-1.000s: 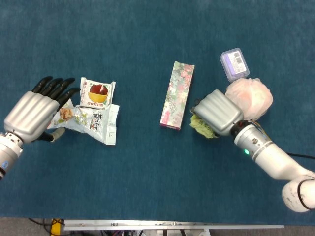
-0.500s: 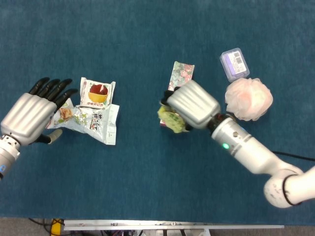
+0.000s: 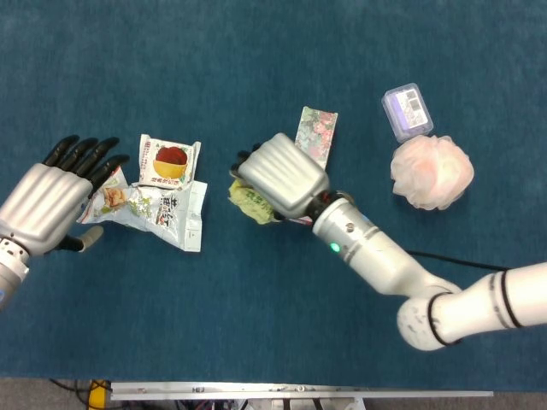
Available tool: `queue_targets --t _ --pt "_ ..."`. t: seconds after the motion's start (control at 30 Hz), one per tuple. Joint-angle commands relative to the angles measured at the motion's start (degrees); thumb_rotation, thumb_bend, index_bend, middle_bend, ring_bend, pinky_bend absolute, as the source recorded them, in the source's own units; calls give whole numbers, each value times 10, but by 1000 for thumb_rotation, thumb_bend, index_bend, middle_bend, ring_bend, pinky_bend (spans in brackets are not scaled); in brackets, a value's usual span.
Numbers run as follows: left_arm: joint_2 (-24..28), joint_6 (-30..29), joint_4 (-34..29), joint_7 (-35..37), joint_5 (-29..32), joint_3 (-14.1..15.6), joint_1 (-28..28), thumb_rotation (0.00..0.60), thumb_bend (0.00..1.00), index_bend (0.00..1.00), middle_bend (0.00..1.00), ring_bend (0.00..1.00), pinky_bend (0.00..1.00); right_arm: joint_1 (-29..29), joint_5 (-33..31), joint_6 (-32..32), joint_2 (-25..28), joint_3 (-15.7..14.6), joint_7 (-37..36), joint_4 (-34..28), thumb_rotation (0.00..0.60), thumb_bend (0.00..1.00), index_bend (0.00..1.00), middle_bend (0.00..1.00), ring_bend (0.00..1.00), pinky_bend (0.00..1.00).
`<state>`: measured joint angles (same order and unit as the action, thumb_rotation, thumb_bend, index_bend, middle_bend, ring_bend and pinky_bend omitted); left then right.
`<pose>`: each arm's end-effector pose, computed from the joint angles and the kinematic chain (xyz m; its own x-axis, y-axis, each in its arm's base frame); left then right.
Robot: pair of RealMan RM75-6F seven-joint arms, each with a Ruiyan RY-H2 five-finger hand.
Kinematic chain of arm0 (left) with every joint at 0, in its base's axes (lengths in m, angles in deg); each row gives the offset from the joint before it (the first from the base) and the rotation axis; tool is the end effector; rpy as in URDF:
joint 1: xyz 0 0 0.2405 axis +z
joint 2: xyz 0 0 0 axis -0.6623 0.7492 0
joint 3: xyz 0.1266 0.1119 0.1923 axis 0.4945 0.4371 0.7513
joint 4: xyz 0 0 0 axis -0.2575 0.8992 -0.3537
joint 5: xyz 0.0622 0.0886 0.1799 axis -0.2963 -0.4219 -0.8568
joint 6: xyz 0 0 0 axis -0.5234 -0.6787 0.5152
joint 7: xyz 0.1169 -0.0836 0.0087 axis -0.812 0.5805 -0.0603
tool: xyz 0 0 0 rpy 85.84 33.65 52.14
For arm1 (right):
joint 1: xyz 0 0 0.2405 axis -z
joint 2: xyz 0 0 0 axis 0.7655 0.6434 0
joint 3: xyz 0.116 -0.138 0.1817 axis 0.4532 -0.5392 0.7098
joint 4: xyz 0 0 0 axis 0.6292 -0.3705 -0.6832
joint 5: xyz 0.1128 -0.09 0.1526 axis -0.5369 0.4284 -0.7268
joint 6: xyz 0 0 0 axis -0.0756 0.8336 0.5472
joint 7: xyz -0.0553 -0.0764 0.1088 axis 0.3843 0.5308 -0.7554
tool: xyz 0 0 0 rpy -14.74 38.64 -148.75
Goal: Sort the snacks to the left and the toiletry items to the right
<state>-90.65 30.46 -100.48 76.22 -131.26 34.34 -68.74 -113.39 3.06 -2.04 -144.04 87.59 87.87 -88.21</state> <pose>-0.2140 0.2343 0.1333 0.5751 0.3610 0.7341 0.8096 -0.3797 -0.4476 0.0135 -0.2979 -0.0771 0.6280 -0.1851 0.7559 -0.6394 -0.6765 0.3655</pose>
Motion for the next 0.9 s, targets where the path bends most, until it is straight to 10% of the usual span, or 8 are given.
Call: queue_targets --t 0.03,0.17,0.43,0.9 --pt "3 -2 -3 -2 0 -1 2 600 272 80 0 0 10 -18 -9 -3 -29 7 14 28 600 15 612 471 499 776" --pt "6 -4 -8 -6 2 -2 3 600 272 80 0 0 10 -38 -27 -4 -59 8 40 53 600 12 539 424 456 733" --pt "6 -4 -12 -13 5 -4 4 600 272 80 0 0 10 -57 -47 -8 -67 11 63 54 600 0 8 169 227 529" --pt "2 0 -8 -9 3 -6 4 600 272 80 0 0 10 -48 -86 40 68 -51 81 -11 600 0 30 250 223 403"
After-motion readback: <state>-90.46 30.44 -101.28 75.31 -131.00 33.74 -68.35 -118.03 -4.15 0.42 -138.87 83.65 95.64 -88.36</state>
